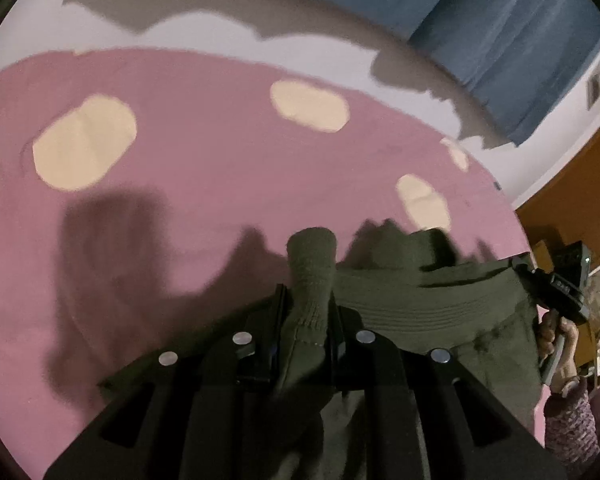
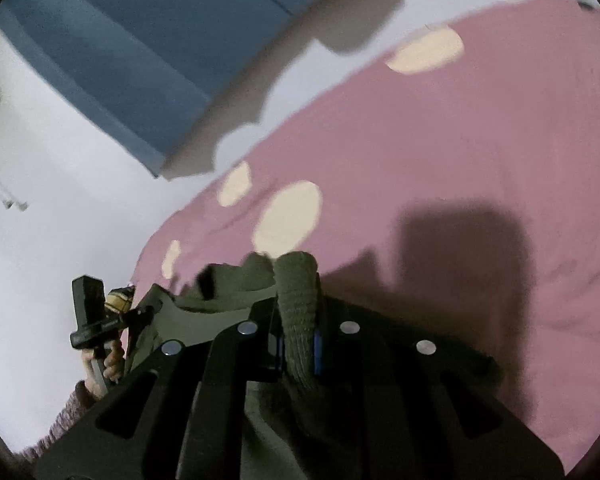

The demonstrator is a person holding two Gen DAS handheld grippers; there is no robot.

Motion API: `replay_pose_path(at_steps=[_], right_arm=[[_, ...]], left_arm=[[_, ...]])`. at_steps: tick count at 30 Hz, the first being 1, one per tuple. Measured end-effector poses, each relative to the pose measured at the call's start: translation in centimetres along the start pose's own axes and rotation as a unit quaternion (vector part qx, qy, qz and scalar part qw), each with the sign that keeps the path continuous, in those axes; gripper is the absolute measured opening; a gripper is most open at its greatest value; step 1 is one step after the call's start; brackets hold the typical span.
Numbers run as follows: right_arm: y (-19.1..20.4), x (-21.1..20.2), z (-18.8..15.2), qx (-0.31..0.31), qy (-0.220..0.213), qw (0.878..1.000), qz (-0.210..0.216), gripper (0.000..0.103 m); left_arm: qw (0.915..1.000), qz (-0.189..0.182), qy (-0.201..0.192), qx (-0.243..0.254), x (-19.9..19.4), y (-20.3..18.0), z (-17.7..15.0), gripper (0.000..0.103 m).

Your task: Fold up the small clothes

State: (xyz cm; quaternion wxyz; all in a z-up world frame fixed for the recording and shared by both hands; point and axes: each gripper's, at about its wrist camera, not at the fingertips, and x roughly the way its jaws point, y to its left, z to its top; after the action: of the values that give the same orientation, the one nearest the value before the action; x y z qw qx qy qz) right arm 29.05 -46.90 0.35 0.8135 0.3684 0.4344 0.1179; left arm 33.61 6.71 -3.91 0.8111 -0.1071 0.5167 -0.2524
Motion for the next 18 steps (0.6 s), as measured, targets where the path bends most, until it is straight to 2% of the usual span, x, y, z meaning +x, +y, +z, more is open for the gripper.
replay_pose_path(at_steps=[7,13,16,18], right_arm=[[-3.4,2.5,-0.6,0.067,0.036,0.997,-0.007,0.009],[-3.8,2.8,-1.0,0.08,0.041,0.996,-0.005,0.009],[-3.9,2.8,-0.8,0.082,0.042,0.996,-0.006,0.009],[-3.9,2.5,-0.8,0.085,0.043,0.995,-0.006,0.01]], left_arm=[[0.9996,-0.009,0.017,-0.023,1.8,1.9,-0.6,0.018],[0.9981,-0.04,0.012,-0.046,2.0,3.1,-1.1,0.019],[0.9983,-0.037,0.017,-0.041,1.9,2.8,-0.8,0.019],[0.9983,-0.038,0.021,-0.039,1.9,2.7,-0.6,0.023]])
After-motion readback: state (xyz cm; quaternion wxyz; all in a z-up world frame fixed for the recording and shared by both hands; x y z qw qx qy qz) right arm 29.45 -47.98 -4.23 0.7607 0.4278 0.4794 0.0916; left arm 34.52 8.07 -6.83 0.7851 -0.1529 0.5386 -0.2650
